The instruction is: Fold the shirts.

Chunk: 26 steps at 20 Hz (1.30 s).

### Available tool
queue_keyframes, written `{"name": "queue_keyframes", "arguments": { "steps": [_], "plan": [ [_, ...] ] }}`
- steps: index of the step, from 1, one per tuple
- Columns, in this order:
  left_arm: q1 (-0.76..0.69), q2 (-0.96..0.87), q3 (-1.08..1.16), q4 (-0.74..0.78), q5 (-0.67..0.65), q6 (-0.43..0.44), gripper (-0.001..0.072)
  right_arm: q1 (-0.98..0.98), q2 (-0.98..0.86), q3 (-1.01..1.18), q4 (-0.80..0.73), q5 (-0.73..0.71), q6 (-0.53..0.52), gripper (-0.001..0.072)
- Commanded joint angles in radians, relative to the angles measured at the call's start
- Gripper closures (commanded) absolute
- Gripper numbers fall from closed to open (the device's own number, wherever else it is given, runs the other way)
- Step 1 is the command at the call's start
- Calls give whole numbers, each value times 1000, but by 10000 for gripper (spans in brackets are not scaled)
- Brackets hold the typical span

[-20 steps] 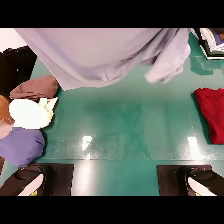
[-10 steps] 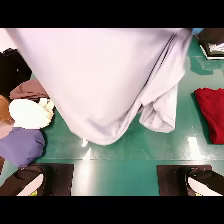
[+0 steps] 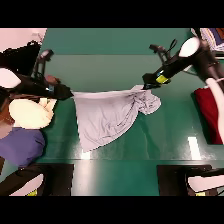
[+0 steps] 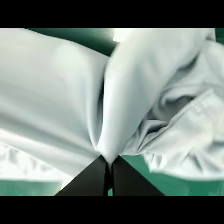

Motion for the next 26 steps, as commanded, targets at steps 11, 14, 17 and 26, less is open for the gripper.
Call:
{"name": "queue_keyframes", "arguments": {
  "steps": [11, 14, 17, 26],
  "plan": [
    [1, -25, -58, 26, 63, 2, 686, -157, 52, 14, -82, -13, -23, 209],
    [1, -25, -58, 26, 62, 1, 686, -243, 163, -196, -77, -67, 12, 281],
    [1, -25, -58, 25, 63, 1, 686, -318, 211, -393, 34, -188, 74, 282],
    [1, -25, -58, 14, 47, 1, 686, -273, 82, -544, 323, -418, 82, 282]
  ]
}}
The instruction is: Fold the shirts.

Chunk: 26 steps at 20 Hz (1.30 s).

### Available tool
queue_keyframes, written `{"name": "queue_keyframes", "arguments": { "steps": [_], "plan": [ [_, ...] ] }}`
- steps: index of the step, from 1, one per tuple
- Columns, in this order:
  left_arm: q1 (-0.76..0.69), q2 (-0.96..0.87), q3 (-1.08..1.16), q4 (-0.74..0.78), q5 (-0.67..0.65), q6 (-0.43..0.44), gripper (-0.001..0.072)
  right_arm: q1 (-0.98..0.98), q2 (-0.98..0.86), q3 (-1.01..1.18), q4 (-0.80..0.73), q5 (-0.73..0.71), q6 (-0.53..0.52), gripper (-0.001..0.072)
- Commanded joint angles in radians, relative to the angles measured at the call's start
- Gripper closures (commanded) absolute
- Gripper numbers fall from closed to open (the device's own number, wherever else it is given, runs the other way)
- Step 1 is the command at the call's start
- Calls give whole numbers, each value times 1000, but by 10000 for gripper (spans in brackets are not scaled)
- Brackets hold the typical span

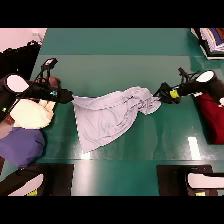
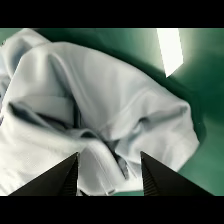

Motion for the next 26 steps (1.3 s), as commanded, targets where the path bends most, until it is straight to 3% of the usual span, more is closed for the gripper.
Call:
{"name": "queue_keyframes", "arguments": {
  "steps": [1, 8, 9, 10, 12, 14, 15, 21, 26],
  "plan": [
    [0, 0, -1, -3, -13, 0, 686, 25, -45, -24, 58, -74, 12, 282],
    [0, 0, 0, -3, -14, 0, 686, 27, -78, -23, 59, -98, 37, 294],
    [0, 0, -1, -3, -13, 0, 686, 27, -78, -23, 59, -106, 37, 406],
    [0, 0, 0, -3, -14, 0, 686, 27, -78, -23, 59, -116, 37, 451],
    [0, 0, -1, -3, -14, 0, 686, 33, -78, -23, 69, -130, 36, 456],
    [0, 0, 0, -3, -14, 0, 686, 33, -77, -23, 103, -138, 31, 670],
    [0, 0, 0, -3, -14, 0, 686, 33, -76, -23, 111, -137, 25, 692],
    [1, 28, 44, 32, -14, 0, 686, -22, 94, -23, 99, -119, -50, 702],
    [1, 121, 356, 65, -21, 0, 686, -132, 402, -23, 102, -45, -96, 701]
  ]
}}
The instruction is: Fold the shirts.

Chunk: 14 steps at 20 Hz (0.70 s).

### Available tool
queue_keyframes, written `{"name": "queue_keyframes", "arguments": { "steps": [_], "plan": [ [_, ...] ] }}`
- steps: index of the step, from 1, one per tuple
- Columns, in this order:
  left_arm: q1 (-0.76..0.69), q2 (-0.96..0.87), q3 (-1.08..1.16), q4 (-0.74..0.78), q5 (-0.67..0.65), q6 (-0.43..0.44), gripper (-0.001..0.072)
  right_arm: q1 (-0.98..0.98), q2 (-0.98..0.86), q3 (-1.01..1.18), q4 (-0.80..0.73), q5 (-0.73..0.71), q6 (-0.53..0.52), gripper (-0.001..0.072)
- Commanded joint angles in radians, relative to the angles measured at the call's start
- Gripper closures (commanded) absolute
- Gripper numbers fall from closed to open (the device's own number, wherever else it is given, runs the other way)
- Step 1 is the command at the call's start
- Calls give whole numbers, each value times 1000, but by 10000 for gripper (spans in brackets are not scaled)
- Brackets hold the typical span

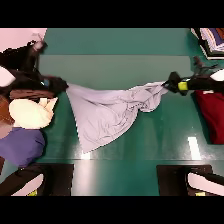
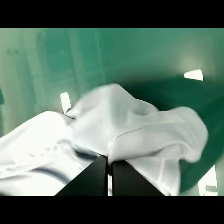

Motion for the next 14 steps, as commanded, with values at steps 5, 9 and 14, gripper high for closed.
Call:
{"name": "queue_keyframes", "arguments": {
  "steps": [5, 9, 14],
  "plan": [
    [0, 121, 518, 19, -21, 0, 686, -150, 385, 150, 0, 156, -37, 702],
    [0, 154, 744, 14, -72, -14, 686, -212, 475, 361, -35, 240, -37, 702],
    [0, 154, 930, -16, -128, -51, 687, -334, 526, 594, -105, 323, -36, 702]
  ]
}}
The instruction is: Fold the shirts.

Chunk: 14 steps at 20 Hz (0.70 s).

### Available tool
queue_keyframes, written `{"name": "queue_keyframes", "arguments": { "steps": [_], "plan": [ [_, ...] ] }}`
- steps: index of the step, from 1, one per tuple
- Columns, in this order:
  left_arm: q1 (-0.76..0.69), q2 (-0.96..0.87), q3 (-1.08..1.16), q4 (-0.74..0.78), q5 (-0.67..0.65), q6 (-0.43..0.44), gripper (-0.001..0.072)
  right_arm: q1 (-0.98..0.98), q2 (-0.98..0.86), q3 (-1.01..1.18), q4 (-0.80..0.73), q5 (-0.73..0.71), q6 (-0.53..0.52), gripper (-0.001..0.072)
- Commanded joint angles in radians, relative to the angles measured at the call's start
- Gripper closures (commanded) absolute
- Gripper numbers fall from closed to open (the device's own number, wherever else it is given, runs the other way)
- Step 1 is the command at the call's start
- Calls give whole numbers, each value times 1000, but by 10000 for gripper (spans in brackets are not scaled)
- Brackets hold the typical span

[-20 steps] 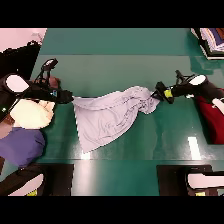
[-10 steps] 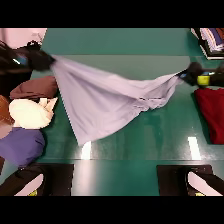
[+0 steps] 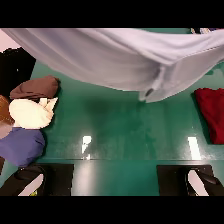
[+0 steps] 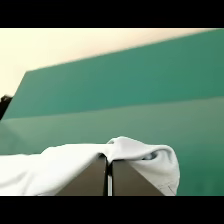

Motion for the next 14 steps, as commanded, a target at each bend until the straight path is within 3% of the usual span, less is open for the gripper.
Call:
{"name": "queue_keyframes", "arguments": {
  "steps": [1, 4, 6, 8, 11, 14],
  "plan": [
    [0, 5, 111, -37, -25, -27, 686, -98, 20, 172, -37, 90, 0, 702],
    [0, 4, 101, -79, -20, -27, 687, -191, -66, 357, -34, 243, 5, 702],
    [0, 0, 33, -4, -20, -31, 686, -203, -148, 450, -33, 304, 47, 702],
    [0, -23, -99, 98, -50, -95, 687, -200, -239, 478, -28, 348, 84, 702],
    [0, -131, -342, 115, -98, -106, 687, -105, -368, 344, -43, 391, 103, 702],
    [1, -290, -533, 90, -78, -105, 686, 70, -510, 147, -165, 417, 100, 702]
  ]
}}
